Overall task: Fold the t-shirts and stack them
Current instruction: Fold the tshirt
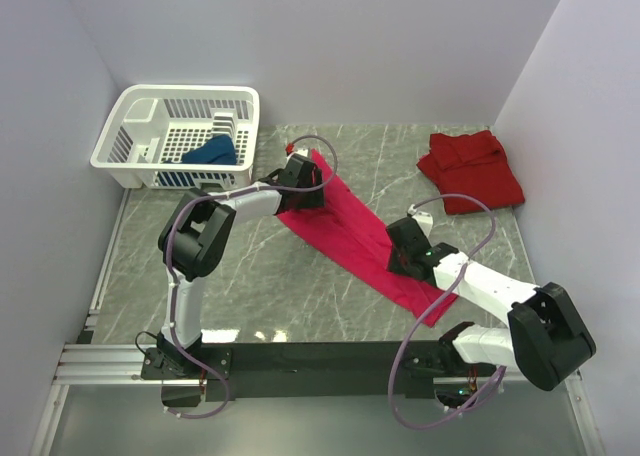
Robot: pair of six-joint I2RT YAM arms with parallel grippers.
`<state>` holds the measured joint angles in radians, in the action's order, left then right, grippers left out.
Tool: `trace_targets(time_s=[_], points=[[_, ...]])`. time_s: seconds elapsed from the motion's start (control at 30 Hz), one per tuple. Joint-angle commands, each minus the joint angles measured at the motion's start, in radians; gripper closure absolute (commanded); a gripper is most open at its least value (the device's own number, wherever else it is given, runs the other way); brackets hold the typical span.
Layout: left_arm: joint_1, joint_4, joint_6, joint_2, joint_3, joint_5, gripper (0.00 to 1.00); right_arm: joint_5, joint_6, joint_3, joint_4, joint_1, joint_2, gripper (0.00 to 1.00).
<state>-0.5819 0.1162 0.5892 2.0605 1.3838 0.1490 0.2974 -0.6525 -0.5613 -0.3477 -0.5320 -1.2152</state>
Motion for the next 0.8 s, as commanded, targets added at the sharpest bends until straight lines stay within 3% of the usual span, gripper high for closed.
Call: trace_targets(time_s=[0.0,0.43,0.77], points=[[0.001,0.005,0.011,0.023,-0.012,-0.014,0.26,0.008,-0.006,0.015,0.036,0.006,0.012,0.64],[0.004,0.008,0.006,0.02,0.001,-0.017,0.26,-0.04,0.001,0.017,0.035,0.006,0.019,1.0],[0.013,0.022,0.003,0.056,0.053,-0.031,0.26,-0.055,-0.002,0.035,0.009,-0.002,0.131,1.0]])
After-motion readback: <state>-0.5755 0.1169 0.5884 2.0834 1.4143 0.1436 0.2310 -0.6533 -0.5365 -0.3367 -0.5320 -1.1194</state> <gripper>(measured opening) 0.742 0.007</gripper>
